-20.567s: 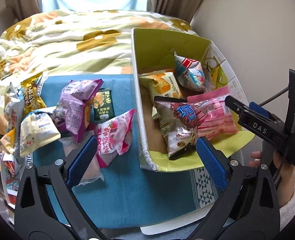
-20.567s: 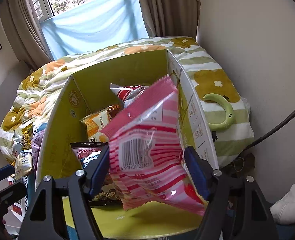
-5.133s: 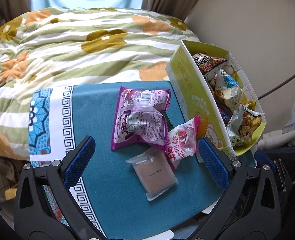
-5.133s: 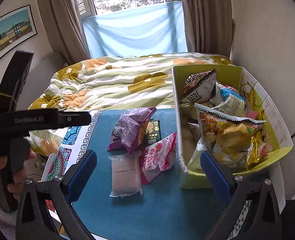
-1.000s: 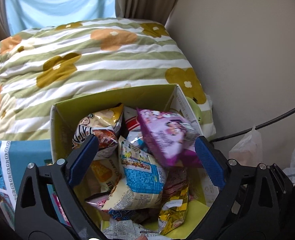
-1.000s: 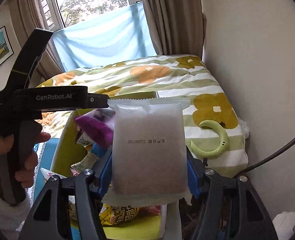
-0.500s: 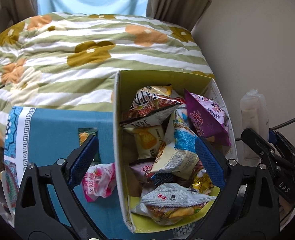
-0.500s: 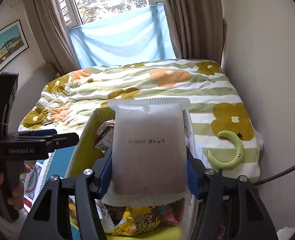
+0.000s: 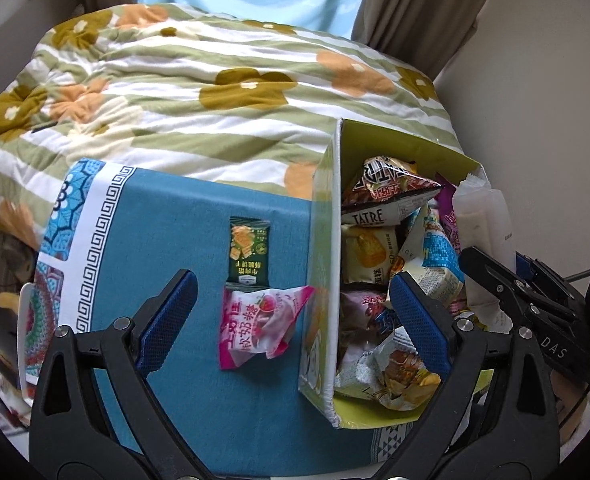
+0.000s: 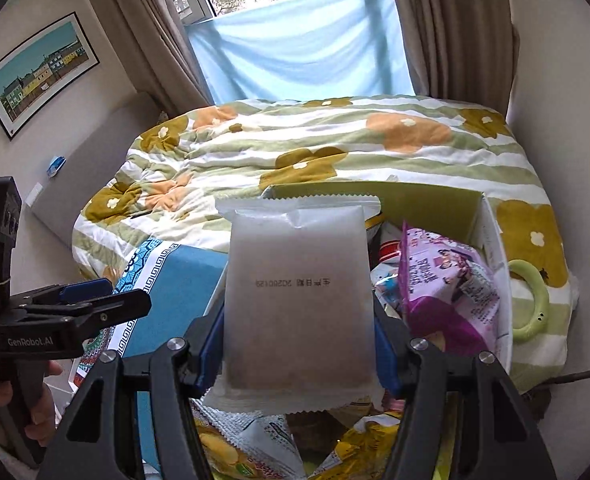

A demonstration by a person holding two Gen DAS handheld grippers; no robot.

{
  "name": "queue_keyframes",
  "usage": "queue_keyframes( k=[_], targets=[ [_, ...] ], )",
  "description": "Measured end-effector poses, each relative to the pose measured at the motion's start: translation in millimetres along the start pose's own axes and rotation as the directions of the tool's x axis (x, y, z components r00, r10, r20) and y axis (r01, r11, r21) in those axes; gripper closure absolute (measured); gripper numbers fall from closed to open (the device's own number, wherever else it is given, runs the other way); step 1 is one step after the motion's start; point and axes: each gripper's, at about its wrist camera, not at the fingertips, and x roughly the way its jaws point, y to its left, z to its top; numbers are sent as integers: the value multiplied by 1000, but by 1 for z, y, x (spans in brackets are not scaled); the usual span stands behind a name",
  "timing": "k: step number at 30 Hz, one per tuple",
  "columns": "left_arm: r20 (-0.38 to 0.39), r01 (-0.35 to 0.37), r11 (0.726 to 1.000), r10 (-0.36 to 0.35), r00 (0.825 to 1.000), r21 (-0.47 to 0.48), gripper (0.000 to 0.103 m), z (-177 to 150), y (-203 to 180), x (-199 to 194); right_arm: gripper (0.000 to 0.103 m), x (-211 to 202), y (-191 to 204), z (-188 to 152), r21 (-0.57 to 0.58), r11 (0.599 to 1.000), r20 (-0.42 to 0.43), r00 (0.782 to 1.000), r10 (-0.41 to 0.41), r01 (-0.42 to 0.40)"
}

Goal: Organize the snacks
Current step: 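Drop the purple pack into the box with the left tool while the right tool drops the translucent pack in, then move both tools back over the green packet and pink pack on the table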

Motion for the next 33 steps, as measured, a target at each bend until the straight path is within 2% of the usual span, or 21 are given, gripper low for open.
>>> queue_keyframes(
  k=[5,7,8,10,13,20,28,33],
  targets=[
    [-5,-9,1000,9,1000,-29,7,-11,11,0,43,15,-1,-5,17,1000,-43,999,10,-9],
    [-9,-12,999,11,1000,-41,7,-17,15,0,39,10,-3,-8,21,1000,-14,1000,10,-9],
    [-11,-13,999,12,1000,-47,7,-21,17,0,23,6,-3,-8,22,1000,6,1000,14,-14],
    [-18,-18,998,16,1000,-57,7,-28,21,1,0,-2,-5,-11,17,1000,49,999,10,-11],
    [-27,-33,998,32,999,-58,7,-33,24,1,0,-6,-5,-17,3,1000,66,998,-17,17],
    [-29,-57,998,55,998,-39,7,-37,34,-2,0,-13,-3,-24,-30,999,96,995,-12,15],
    [12,-7,1000,7,1000,10,7,-34,61,-15,0,-37,27,-31,-53,995,139,988,-72,80],
    [13,31,998,-32,999,63,7,-23,90,-25,0,-39,59,-35,1,995,154,983,-103,104]
  ],
)
